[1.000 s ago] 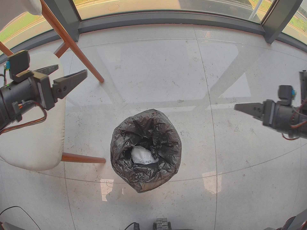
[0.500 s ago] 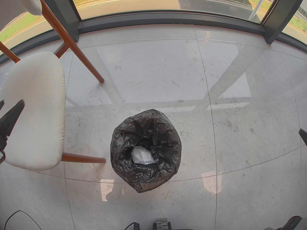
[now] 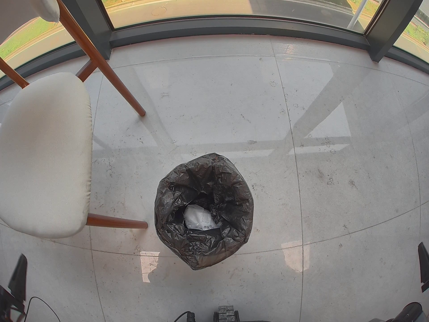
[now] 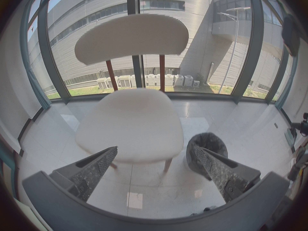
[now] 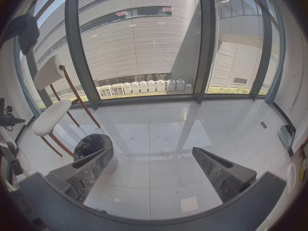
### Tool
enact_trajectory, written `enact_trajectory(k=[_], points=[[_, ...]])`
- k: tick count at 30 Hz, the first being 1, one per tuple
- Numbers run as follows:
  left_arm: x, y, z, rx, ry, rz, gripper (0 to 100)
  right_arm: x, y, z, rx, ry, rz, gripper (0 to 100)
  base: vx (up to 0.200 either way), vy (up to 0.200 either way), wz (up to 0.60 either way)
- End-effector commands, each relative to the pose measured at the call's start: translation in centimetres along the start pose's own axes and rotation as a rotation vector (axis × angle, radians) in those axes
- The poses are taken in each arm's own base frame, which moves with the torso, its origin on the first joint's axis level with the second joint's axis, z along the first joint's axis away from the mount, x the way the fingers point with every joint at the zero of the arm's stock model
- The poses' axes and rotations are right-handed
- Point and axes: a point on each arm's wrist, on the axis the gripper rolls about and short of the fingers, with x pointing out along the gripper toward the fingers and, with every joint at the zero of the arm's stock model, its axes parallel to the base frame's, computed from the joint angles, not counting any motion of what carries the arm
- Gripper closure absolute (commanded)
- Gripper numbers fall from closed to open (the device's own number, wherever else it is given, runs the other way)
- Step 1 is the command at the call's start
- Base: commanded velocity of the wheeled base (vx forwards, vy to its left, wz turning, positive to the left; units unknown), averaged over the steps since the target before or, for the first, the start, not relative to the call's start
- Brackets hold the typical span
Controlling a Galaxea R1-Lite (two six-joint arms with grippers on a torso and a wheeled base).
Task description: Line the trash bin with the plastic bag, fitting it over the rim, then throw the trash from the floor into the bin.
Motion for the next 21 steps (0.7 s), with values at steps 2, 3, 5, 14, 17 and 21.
enact_trajectory(k=[2,3,5,14,17,21], points=[[-0.7,0.0,-5.7,0.037,0.01,0.006,0,0.0,-0.1,-4.0,-0.033,0.051,-0.012,0,0.0,0.0,0.0],[-0.1,0.0,-7.1,0.039,0.014,0.007,0,0.0,-0.1,-4.1,-0.028,0.058,-0.007,0,0.0,0.0,0.0],[0.0,0.0,-7.1,0.028,-0.002,-0.014,0,0.0,-0.1,-4.1,-0.023,0.06,-0.002,0,0.0,0.0,0.0],[-0.1,-0.1,-7.4,0.033,0.037,-0.072,0,-0.1,0.3,-4.2,-0.005,0.078,0.173,0,0.0,0.0,0.0],[-0.1,-0.2,-7.4,0.042,0.038,-0.077,0,-0.1,0.4,-4.2,-0.018,0.09,0.206,0,0.0,0.0,0.0],[-0.1,-0.2,-7.5,0.033,0.038,-0.066,0,-0.1,0.3,-4.1,0.027,0.084,0.171,0,0.0,0.0,0.0]])
